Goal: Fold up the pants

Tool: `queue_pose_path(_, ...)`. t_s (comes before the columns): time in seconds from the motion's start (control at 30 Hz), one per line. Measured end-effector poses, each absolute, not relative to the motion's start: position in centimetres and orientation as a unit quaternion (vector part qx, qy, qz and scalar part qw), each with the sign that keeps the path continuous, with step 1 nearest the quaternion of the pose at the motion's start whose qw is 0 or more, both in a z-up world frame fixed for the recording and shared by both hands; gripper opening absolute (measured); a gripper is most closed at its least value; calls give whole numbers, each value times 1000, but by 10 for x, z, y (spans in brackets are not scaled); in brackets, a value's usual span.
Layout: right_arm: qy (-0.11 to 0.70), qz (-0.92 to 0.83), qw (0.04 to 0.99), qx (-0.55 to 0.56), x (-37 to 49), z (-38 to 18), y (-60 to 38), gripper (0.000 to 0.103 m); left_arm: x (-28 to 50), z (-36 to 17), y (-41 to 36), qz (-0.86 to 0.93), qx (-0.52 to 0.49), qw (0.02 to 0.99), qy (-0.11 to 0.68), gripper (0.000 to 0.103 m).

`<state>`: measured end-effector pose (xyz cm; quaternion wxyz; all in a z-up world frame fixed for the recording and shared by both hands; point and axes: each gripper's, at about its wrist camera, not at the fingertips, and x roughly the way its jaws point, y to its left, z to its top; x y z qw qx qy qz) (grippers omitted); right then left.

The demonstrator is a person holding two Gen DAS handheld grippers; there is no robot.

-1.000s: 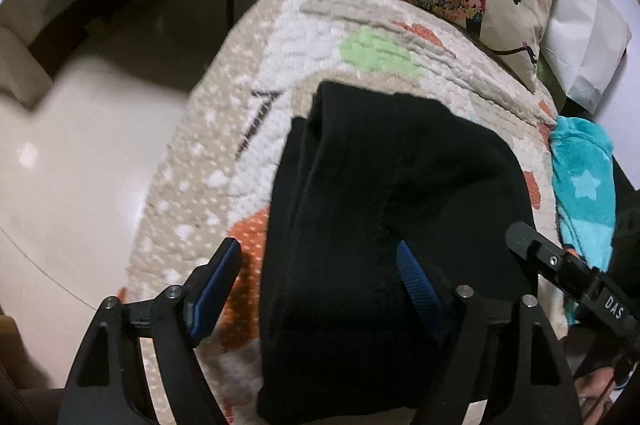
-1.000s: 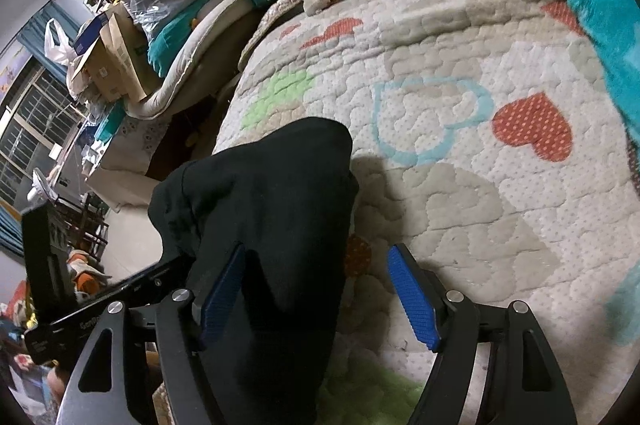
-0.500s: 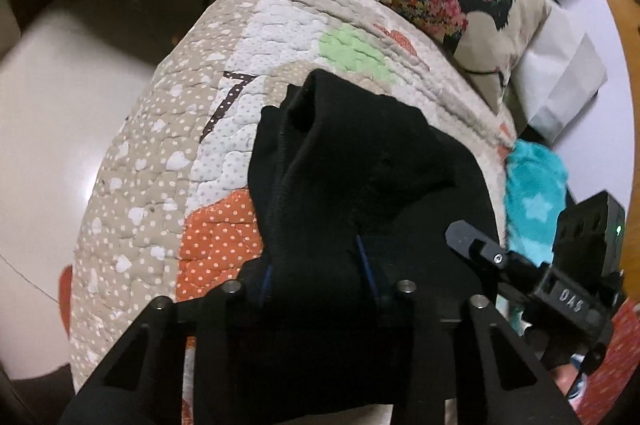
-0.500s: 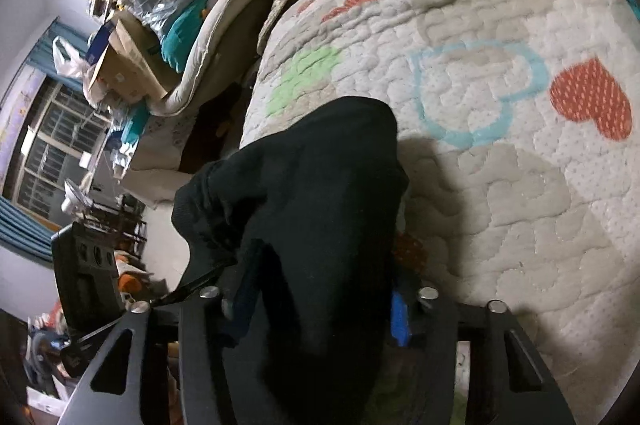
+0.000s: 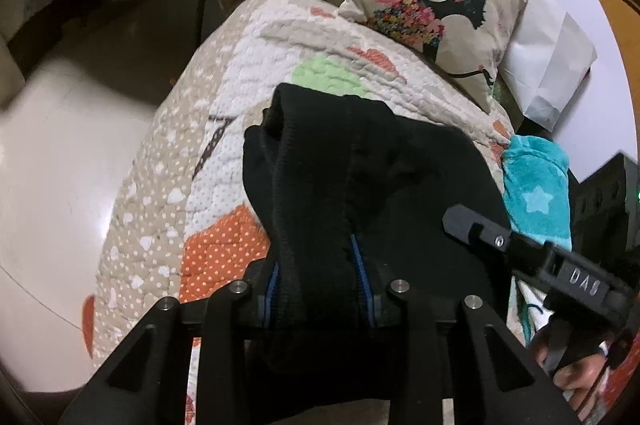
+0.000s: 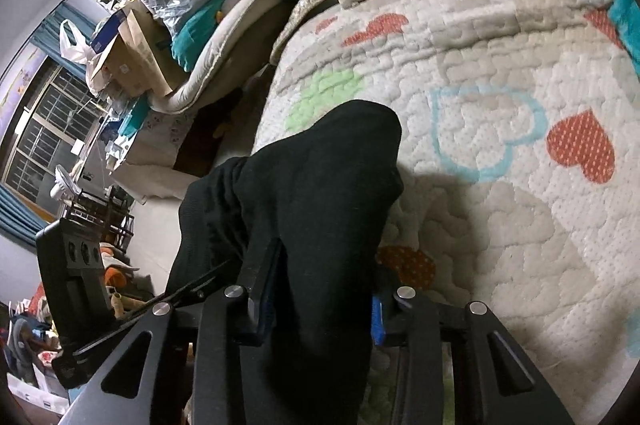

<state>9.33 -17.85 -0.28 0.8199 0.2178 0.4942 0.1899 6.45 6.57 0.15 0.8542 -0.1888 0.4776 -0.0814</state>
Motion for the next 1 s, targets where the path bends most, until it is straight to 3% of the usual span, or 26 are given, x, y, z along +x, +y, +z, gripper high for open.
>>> queue_pose_path(0.5,444,179,854,201,117,59,-213,39,105,61,15,-91,-115,892,429,31)
queue_pose_path(1.0,462,178,840,223,172,39,-239,39,152,42,-4,-76,-91,894,432,31)
